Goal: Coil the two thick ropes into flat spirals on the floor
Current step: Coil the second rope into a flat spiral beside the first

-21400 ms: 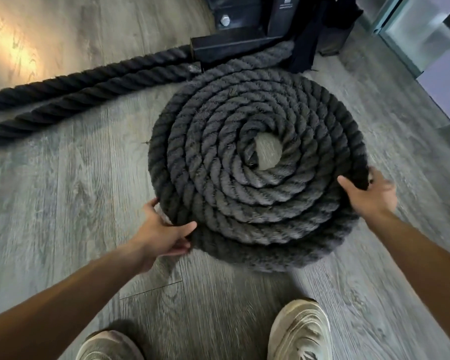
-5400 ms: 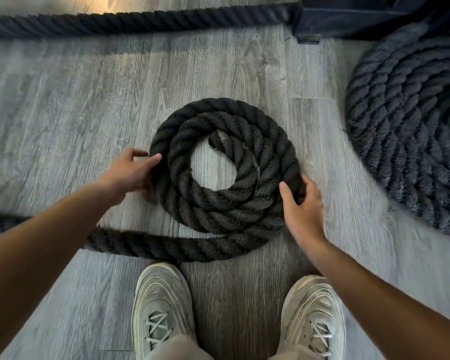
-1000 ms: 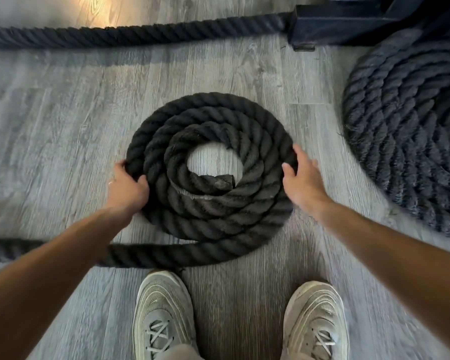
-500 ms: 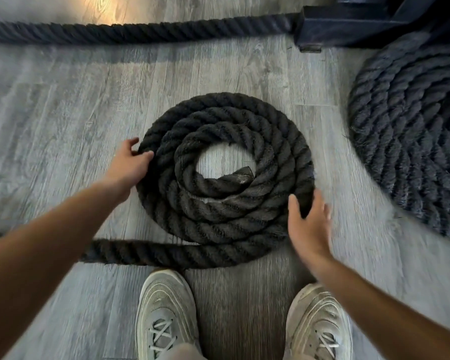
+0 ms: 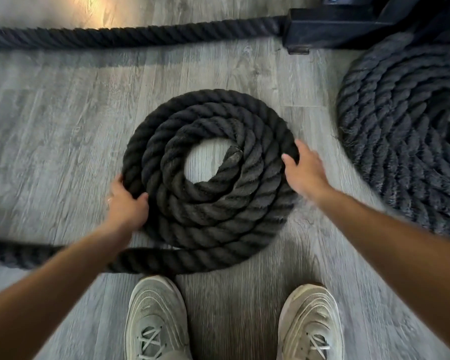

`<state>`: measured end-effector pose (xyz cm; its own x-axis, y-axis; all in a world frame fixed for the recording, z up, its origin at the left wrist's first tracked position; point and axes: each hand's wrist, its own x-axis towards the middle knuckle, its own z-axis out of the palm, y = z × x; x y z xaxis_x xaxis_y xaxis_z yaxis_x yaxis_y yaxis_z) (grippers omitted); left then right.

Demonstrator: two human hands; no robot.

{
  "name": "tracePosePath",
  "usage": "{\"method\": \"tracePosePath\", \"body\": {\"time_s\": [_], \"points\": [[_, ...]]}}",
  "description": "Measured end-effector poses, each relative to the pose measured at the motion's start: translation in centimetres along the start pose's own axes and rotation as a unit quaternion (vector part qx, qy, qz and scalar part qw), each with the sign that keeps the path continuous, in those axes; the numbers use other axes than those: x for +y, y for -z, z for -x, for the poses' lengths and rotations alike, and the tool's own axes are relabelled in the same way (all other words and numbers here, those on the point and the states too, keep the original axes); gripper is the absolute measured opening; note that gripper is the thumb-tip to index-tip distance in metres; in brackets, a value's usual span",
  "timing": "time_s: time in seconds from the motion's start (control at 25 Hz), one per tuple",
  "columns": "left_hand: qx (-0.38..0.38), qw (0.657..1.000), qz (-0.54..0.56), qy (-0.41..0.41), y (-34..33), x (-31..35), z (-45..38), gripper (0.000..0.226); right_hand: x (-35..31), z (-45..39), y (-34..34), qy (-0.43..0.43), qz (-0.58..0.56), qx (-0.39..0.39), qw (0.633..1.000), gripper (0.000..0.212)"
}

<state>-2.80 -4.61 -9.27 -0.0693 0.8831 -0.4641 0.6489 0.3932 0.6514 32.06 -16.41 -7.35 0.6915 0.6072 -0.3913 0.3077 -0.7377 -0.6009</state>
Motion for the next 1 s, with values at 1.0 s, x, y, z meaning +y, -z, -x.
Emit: {"method": "tracePosePath", "body": {"time_s": [1.0], "points": [[-0.052, 0.993, 0.106, 0.016, -1.6, -0.8, 4.0, 0.085, -1.1, -2.3, 0.8, -0.003, 0.011, 0.032, 0.999, 0.048]]}}
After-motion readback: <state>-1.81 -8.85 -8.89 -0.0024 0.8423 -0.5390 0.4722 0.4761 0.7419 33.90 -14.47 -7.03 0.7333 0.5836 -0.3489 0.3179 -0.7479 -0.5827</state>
